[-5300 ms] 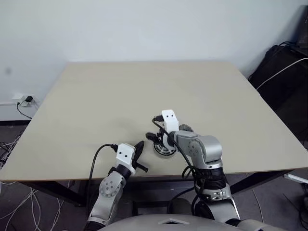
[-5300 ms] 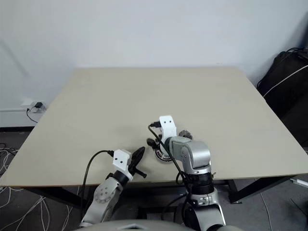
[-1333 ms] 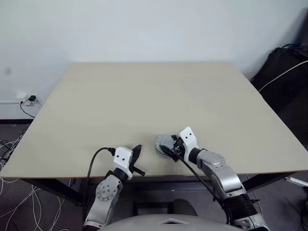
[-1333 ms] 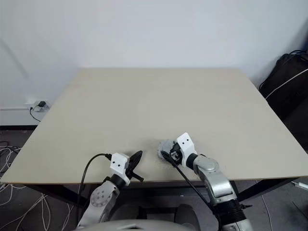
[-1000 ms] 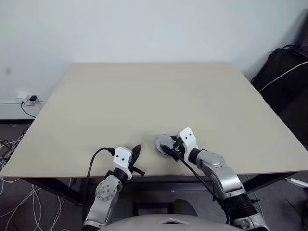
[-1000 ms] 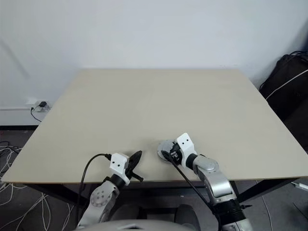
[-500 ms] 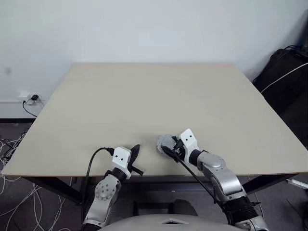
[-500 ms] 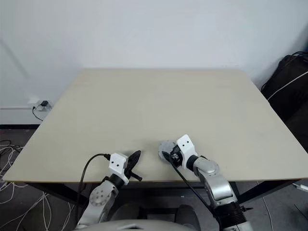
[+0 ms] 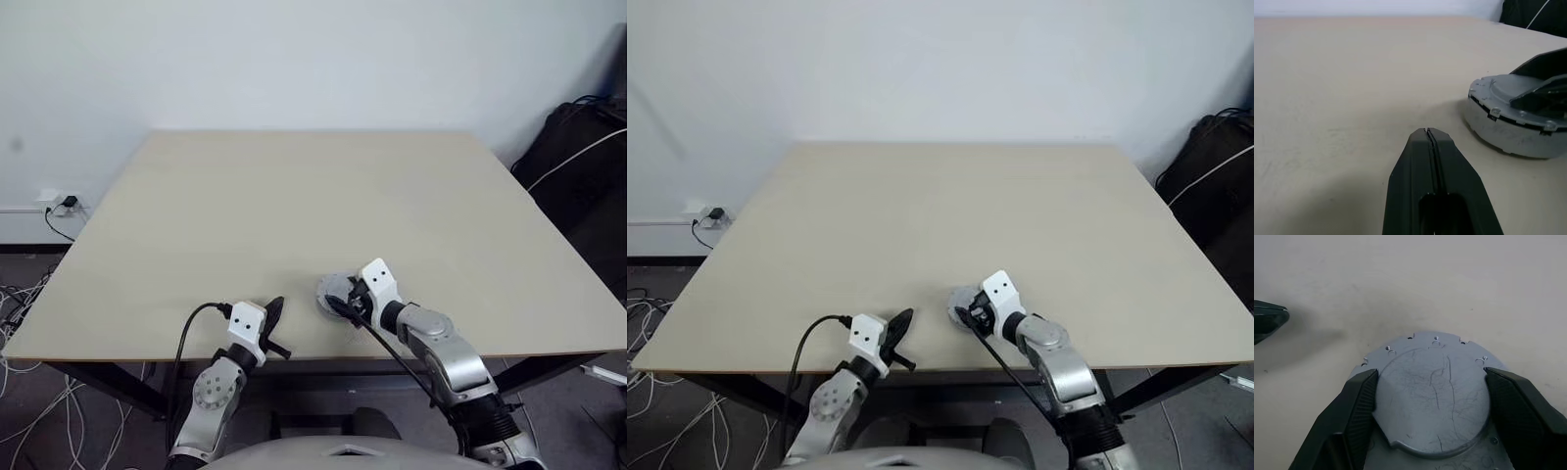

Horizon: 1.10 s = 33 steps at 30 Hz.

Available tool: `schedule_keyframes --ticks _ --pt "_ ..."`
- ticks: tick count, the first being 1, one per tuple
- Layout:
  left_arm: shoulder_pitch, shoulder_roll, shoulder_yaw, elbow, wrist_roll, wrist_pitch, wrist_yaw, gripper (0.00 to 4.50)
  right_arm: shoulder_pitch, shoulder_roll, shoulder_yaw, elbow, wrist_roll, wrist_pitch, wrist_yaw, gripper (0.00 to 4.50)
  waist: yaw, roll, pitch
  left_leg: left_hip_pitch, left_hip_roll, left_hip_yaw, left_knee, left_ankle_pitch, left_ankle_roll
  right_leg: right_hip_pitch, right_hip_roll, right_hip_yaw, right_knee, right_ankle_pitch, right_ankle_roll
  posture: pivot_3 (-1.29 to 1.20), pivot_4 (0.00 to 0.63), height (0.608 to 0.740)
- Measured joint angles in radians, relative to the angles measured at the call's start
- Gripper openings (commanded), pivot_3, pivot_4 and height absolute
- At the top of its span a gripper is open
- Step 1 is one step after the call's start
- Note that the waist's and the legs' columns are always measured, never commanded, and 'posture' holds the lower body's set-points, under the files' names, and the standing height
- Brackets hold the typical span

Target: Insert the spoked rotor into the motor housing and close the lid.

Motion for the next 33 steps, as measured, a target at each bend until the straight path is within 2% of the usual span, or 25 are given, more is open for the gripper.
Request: schedule_keyframes --ticks 20,33 --pt "-0.011 -0.001 -0.001 -0.022 -0.002 0.017 -0.001 0.00 0.003 -0.002 0.056 0.003 -0.059 -0.051 -0.061 3.13 -0.002 0.001 -0.004 0.001 0.001 0.001 0.000 0.000 0.000 0.000 -0.001 -0.001 0.000 0.000 0.000 0.00 0.000 0.740" --pt "-0.126 0.010 0.000 -0.110 -0.004 0.138 -0.005 0.00 0.002 -0.032 0.060 -0.017 -0.045 -0.007 -0.029 3.13 0.002 0.001 -0.007 0.001 0.001 0.001 0.000 0.000 0.000 0.000 -0.001 -0.002 -0.001 0.001 0.000 0.00 0.000 0.740"
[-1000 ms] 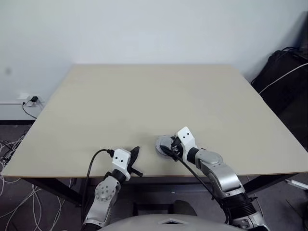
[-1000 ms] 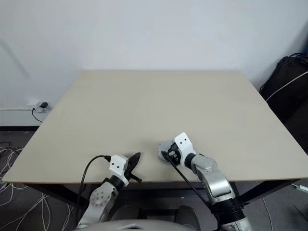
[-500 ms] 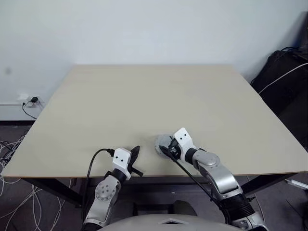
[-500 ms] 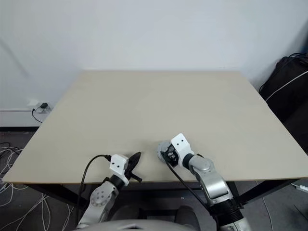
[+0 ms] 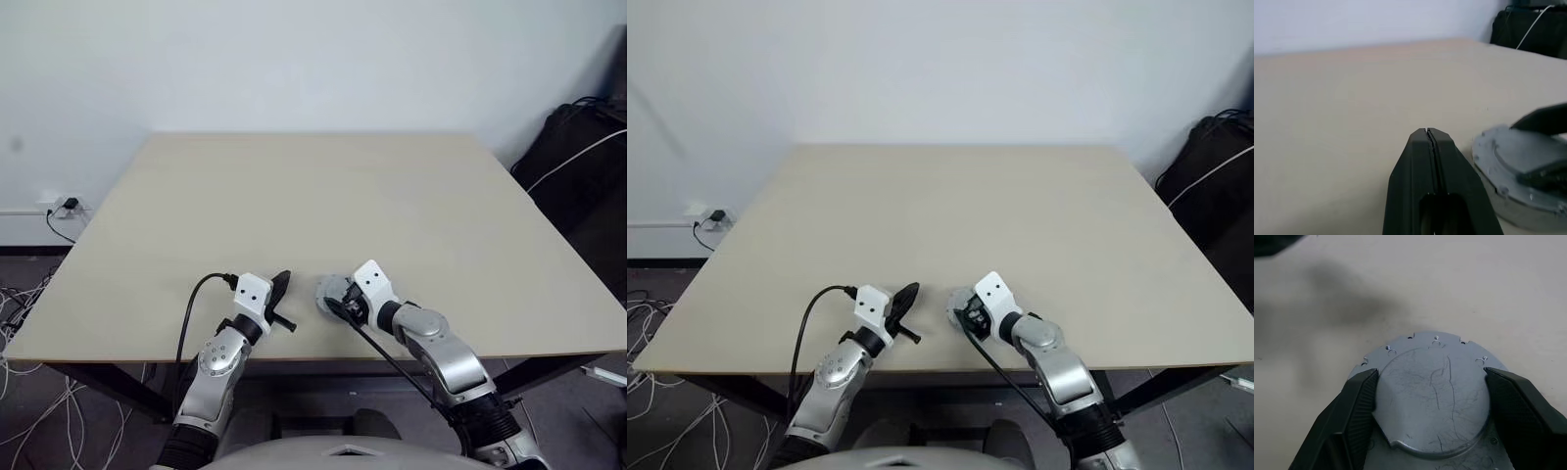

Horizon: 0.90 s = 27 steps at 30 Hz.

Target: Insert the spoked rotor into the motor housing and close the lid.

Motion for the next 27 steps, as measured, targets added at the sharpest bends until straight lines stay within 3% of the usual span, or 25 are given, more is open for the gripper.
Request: schedule_keyframes --ticks 27 --pt "0.027 -0.009 -0.003 -0.004 0.000 0.019 -0.003 0.00 -0.032 0.000 0.013 0.008 -0.002 0.041 -0.030 3.13 0.008 -0.001 0.000 0.002 0.000 0.001 0.000 0.000 0.000 0.000 -0.005 -0.005 0.001 0.001 0.001 0.00 0.000 0.740"
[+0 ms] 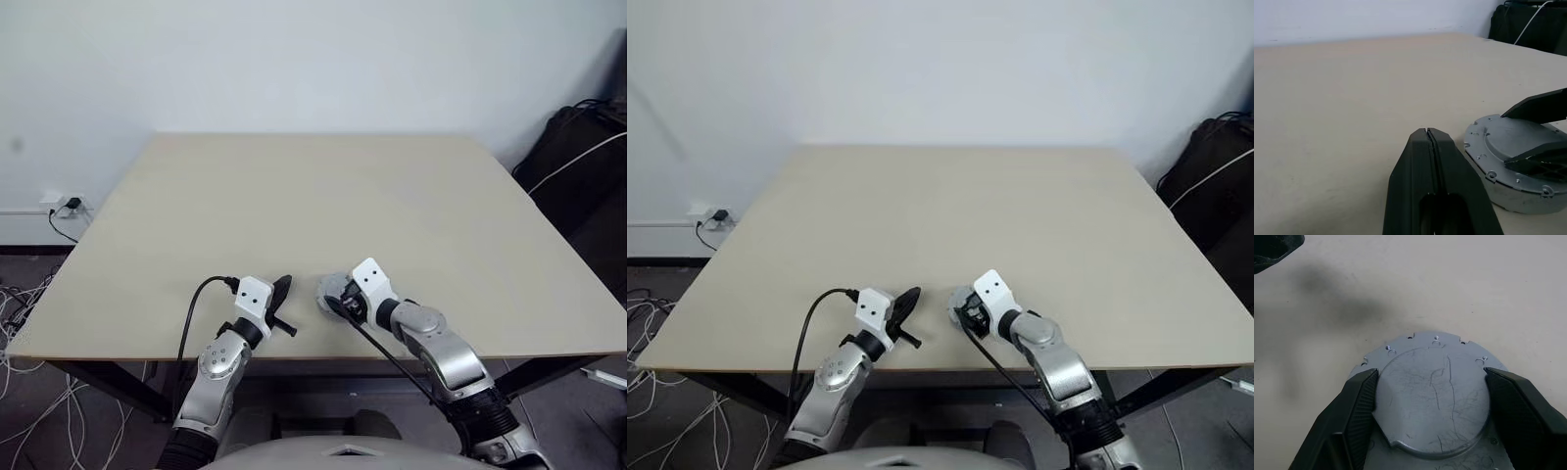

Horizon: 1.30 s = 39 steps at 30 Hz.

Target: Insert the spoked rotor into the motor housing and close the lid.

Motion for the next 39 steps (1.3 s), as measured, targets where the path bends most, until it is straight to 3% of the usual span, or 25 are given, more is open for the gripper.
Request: schedule_keyframes --ticks 14,20,29,39 --pt "0.010 -0.003 0.000 -0.001 -0.001 0.004 0.001 0.00 -0.013 -0.007 0.001 0.007 -0.002 0.010 0.006 3.13 0.000 -0.001 0.000 0.000 0.000 0.000 -0.001 0.000 0.000 0.000 0.000 0.000 0.000 0.000 0.000 0.00 0.000 0.740" --pt "-0.011 -0.030 0.015 -0.026 -0.050 0.164 0.019 0.00 -0.012 -0.004 0.005 0.008 -0.002 0.010 0.001 3.13 -0.001 -0.001 0.001 0.000 0.000 0.000 -0.001 0.000 0.000 0.000 0.000 -0.001 0.000 0.000 0.000 0.00 0.000 0.740" --pt "-0.272 0.027 -0.010 0.069 -0.184 0.469 -0.244 0.00 -0.016 0.011 0.013 0.016 -0.007 0.005 -0.008 3.13 -0.006 -0.002 0.001 0.001 0.001 0.000 0.000 0.000 0.000 0.000 0.000 -0.004 0.000 0.000 0.000 0.00 0.000 0.740" --pt "-0.504 0.034 -0.008 0.286 -0.186 0.588 -0.357 0.00 -0.003 0.034 0.019 0.004 -0.007 0.005 -0.027 3.13 -0.024 -0.007 0.004 0.002 0.001 -0.002 -0.001 0.000 -0.001 0.001 0.001 -0.004 -0.001 0.001 -0.001 0.00 0.000 0.740"
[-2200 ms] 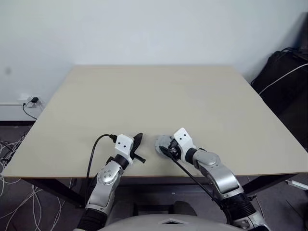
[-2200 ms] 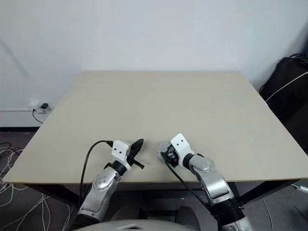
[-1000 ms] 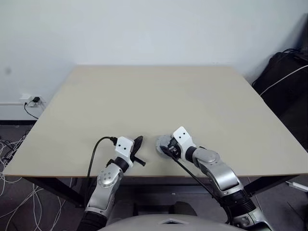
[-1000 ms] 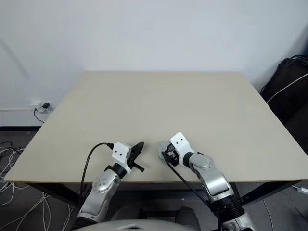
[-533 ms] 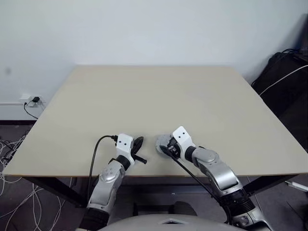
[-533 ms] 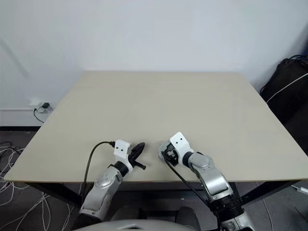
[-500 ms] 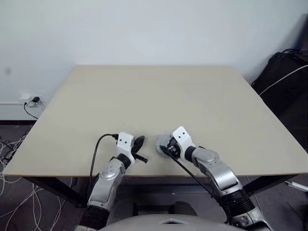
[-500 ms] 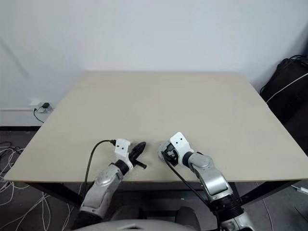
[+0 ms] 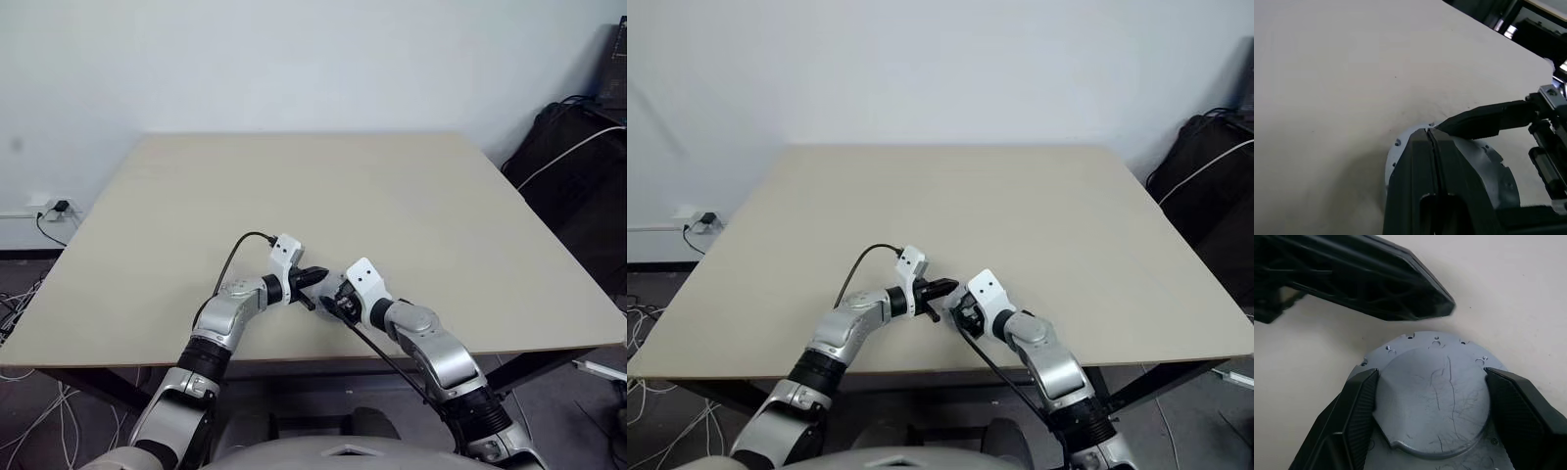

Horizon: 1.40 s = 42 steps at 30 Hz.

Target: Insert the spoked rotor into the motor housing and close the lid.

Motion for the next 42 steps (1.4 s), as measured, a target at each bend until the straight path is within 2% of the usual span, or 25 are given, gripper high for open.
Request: schedule_keyframes --ticks 6,21,25,33,42 --pt "-0.047 0.013 -0.021 0.072 0.018 0.058 -0.043 0.00 0.008 0.004 0.000 -0.007 0.000 0.000 -0.010 3.13 0.000 -0.004 0.003 0.000 0.000 0.000 0.000 0.000 0.000 0.000 0.000 0.000 0.000 0.000 0.000 0.00 0.000 0.740" --pt "-0.071 0.018 -0.040 0.070 0.052 0.109 -0.106 0.00 0.017 0.006 0.000 -0.018 -0.001 0.001 -0.020 3.13 0.000 -0.005 0.004 0.000 0.000 -0.001 -0.001 -0.001 -0.001 0.000 -0.001 0.000 -0.001 0.000 0.000 0.00 0.000 0.740" --pt "-0.071 0.016 -0.042 0.070 0.054 0.110 -0.107 0.00 0.022 0.007 0.000 -0.026 -0.002 0.009 -0.029 4.43 0.000 -0.005 0.004 0.000 0.000 -0.001 -0.002 -0.001 -0.001 0.000 -0.001 0.000 -0.001 0.000 0.000 0.00 0.000 0.740" --pt "-0.070 0.012 -0.043 0.066 0.060 0.107 -0.106 0.00 0.063 -0.004 -0.018 -0.083 0.000 0.042 -0.056 4.47 0.005 -0.005 0.003 0.000 0.000 -0.001 -0.002 -0.001 -0.001 0.000 -0.002 0.000 -0.002 0.000 0.000 0.00 0.000 0.740" --pt "-0.063 0.007 -0.046 0.058 0.060 0.104 -0.104 0.00 0.181 -0.075 -0.063 -0.232 0.019 0.091 -0.043 4.47 0.012 -0.006 0.004 0.000 0.000 -0.001 -0.003 -0.001 -0.001 0.000 -0.002 0.000 -0.003 0.000 0.000 0.00 0.000 0.740"
